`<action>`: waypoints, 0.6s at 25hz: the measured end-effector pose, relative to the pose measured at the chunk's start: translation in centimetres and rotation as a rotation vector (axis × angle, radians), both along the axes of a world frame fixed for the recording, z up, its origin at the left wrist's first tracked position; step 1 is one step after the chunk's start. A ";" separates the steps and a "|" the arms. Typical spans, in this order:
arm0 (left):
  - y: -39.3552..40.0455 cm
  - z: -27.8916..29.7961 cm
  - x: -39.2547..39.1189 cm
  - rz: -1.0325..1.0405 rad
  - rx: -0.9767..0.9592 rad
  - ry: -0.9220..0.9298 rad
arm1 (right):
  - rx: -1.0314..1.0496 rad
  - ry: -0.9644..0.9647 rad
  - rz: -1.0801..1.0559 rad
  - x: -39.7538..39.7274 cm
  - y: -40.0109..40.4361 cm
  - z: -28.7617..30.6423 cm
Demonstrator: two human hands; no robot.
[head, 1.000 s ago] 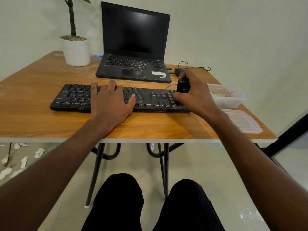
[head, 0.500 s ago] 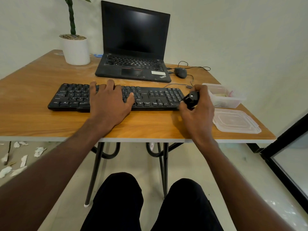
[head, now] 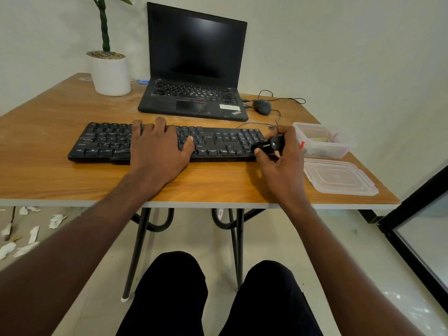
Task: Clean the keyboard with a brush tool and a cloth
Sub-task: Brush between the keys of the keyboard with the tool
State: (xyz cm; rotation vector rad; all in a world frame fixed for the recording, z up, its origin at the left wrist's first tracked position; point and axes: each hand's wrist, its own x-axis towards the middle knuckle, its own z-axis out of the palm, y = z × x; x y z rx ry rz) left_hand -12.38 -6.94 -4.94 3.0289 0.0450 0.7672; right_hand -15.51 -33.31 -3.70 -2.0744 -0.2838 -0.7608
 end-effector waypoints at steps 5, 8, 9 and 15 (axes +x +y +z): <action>0.0 0.0 0.1 -0.001 -0.002 -0.006 | 0.113 0.004 -0.010 0.2 -0.5 0.0; 0.1 -0.2 0.2 -0.004 0.003 -0.015 | 0.082 -0.006 -0.023 0.0 -0.2 0.2; 0.1 -0.2 0.2 -0.005 0.003 -0.018 | 0.118 -0.003 -0.076 0.0 -0.1 0.1; 0.2 -0.1 0.3 0.000 0.007 0.004 | -0.105 0.173 -0.044 4.2 0.5 4.3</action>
